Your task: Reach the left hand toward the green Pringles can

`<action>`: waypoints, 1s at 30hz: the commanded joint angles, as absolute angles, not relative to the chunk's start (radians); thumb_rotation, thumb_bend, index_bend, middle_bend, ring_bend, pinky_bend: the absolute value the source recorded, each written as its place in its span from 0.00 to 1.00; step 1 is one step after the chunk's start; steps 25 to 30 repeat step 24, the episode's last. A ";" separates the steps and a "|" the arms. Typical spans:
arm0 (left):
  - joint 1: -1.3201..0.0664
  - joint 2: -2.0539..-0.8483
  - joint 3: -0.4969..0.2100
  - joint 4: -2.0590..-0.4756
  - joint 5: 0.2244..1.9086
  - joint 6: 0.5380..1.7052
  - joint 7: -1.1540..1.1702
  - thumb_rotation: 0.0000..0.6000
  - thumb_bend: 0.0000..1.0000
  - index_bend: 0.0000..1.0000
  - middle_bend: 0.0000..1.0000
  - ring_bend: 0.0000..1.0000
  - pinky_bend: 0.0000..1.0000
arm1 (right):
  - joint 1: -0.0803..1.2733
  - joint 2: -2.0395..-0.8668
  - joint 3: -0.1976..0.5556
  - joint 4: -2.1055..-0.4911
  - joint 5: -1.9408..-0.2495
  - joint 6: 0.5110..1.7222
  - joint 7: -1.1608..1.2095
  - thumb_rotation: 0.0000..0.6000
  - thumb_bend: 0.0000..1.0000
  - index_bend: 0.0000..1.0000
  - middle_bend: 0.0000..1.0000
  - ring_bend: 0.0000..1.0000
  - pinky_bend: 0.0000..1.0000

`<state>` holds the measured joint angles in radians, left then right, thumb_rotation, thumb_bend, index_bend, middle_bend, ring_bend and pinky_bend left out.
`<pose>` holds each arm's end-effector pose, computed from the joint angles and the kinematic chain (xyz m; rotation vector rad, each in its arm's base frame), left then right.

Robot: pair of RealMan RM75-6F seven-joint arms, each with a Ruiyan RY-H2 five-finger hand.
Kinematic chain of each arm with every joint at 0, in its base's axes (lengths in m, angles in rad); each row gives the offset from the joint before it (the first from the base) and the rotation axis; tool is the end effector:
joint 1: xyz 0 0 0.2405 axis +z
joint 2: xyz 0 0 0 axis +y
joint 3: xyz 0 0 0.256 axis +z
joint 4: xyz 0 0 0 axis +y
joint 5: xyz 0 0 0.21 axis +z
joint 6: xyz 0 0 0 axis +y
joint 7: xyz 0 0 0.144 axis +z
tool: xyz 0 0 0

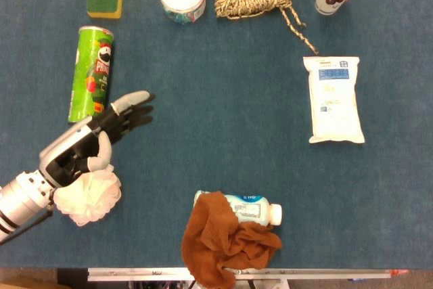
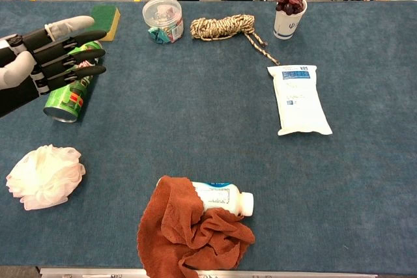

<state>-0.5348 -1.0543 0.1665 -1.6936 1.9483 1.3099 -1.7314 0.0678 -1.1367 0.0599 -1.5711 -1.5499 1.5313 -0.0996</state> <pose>-0.1952 0.2179 0.1032 1.1166 2.2597 1.4033 -0.3105 -0.1780 0.1619 1.4192 -0.7580 0.8614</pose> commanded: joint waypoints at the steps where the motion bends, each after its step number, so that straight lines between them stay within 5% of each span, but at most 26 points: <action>1: -0.572 -1.053 0.208 -1.656 1.983 1.349 -1.786 1.00 1.00 0.04 0.00 0.04 0.06 | 0.068 -1.136 0.060 -1.571 -1.550 1.531 -0.099 1.00 0.05 0.31 0.21 0.20 0.39; 30: -0.607 -1.059 0.276 -1.644 1.936 1.395 -1.765 1.00 1.00 0.04 0.00 0.05 0.09 | 0.075 -1.141 0.059 -1.562 -1.545 1.514 -0.087 1.00 0.05 0.31 0.21 0.20 0.39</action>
